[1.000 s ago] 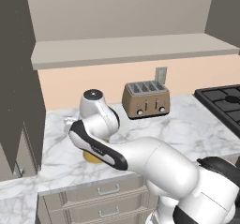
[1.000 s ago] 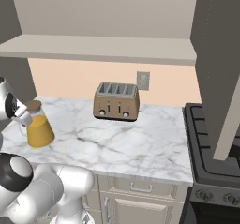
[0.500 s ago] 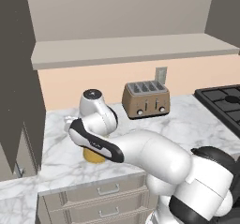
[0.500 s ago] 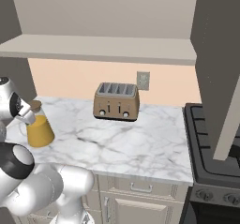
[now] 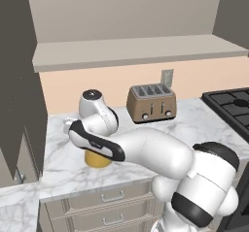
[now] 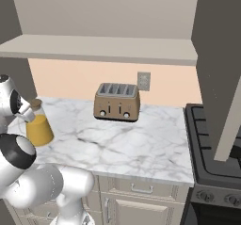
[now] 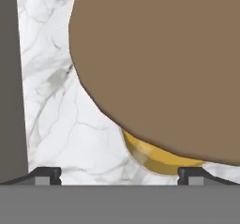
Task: There is a tray on the dining counter. Grab the cup, mug, and pitcher and place them on the tray. The pitcher may be placed next to the tray if it cannot fit the tray.
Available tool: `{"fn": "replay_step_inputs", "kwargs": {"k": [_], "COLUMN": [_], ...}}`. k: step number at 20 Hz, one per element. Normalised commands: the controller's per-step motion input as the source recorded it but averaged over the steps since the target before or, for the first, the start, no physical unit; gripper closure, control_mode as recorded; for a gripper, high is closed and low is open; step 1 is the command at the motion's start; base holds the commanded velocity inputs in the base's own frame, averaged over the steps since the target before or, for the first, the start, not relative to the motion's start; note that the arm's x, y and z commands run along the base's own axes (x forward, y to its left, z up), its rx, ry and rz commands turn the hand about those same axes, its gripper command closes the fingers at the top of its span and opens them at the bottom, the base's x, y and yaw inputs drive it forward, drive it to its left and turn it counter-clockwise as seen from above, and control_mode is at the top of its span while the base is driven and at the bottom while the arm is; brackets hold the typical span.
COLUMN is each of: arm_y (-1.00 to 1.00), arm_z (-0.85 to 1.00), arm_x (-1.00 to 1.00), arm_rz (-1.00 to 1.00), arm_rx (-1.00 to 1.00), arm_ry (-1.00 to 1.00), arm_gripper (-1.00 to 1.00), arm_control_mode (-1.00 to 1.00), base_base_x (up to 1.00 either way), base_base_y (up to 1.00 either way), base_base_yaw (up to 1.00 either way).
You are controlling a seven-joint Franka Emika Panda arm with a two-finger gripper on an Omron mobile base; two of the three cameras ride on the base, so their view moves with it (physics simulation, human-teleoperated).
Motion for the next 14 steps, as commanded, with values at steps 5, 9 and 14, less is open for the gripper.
{"fn": "replay_step_inputs", "kwargs": {"k": [5, 9, 14], "arm_y": [0.0, 0.0, 0.0], "arm_z": [-0.09, 0.0, 0.0], "arm_x": [0.06, 0.0, 0.0], "arm_rz": [0.0, 0.0, 0.0], "arm_rx": [0.0, 0.0, 0.0], "arm_ry": [0.0, 0.0, 0.0], "arm_gripper": [-1.0, -1.0, -1.0], "arm_control_mode": [-1.0, -1.0, -1.0], "base_base_x": [0.0, 0.0, 0.0], "base_base_y": [0.0, 0.0, 0.0], "base_base_yaw": [0.0, 0.0, 0.0]}}
